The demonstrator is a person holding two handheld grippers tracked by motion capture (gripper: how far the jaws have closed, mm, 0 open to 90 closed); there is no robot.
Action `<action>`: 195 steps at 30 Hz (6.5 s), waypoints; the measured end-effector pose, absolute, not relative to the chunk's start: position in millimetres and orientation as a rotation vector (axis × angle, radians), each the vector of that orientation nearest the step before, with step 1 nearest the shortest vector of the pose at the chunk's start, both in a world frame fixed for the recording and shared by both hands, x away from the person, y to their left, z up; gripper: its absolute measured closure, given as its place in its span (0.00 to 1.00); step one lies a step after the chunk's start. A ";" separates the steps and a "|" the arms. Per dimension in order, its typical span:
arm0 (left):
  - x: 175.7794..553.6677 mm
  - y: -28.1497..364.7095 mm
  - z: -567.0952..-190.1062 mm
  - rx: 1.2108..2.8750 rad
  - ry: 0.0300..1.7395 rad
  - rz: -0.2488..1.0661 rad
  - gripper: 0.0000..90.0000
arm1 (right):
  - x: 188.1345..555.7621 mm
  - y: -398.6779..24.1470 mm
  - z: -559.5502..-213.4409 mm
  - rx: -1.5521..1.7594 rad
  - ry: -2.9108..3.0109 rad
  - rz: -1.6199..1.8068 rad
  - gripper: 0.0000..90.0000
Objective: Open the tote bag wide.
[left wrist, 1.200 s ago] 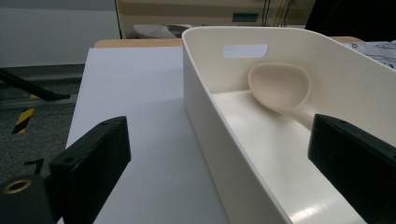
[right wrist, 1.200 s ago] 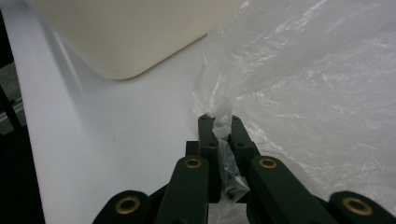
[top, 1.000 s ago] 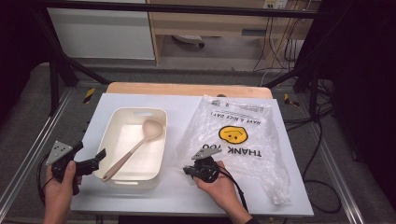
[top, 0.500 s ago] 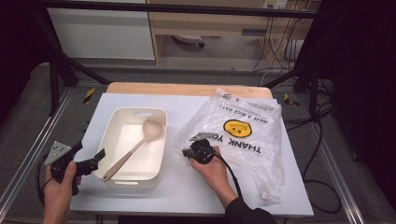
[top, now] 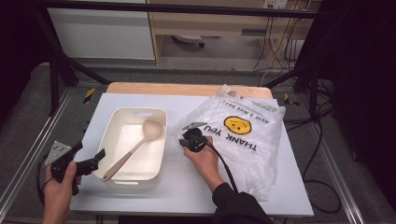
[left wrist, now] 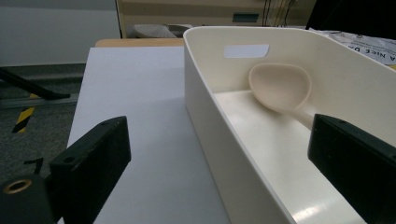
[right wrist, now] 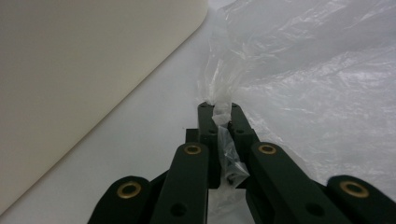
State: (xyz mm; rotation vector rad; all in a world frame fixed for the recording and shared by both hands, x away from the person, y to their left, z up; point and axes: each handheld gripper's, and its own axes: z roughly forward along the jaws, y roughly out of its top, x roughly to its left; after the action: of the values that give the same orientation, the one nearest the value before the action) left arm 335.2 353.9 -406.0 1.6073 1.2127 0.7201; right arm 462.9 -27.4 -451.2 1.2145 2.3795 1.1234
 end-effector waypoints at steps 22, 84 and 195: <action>335.7 354.7 -407.0 1.600 1.227 0.733 0.06 | 445.9 -24.0 -419.4 1.153 2.338 1.164 0.12; 337.2 353.0 -407.2 1.597 1.222 0.712 0.06 | 429.3 -167.5 -369.0 1.285 2.068 1.254 0.05; 337.2 351.9 -407.9 1.610 1.228 0.720 0.06 | 443.6 -187.6 -455.2 1.268 2.371 0.925 0.05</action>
State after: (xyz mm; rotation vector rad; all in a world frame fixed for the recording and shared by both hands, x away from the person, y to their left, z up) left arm 337.2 351.9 -407.9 1.6102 1.2276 0.7202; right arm 443.6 -187.6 -455.2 1.2683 2.3712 0.9255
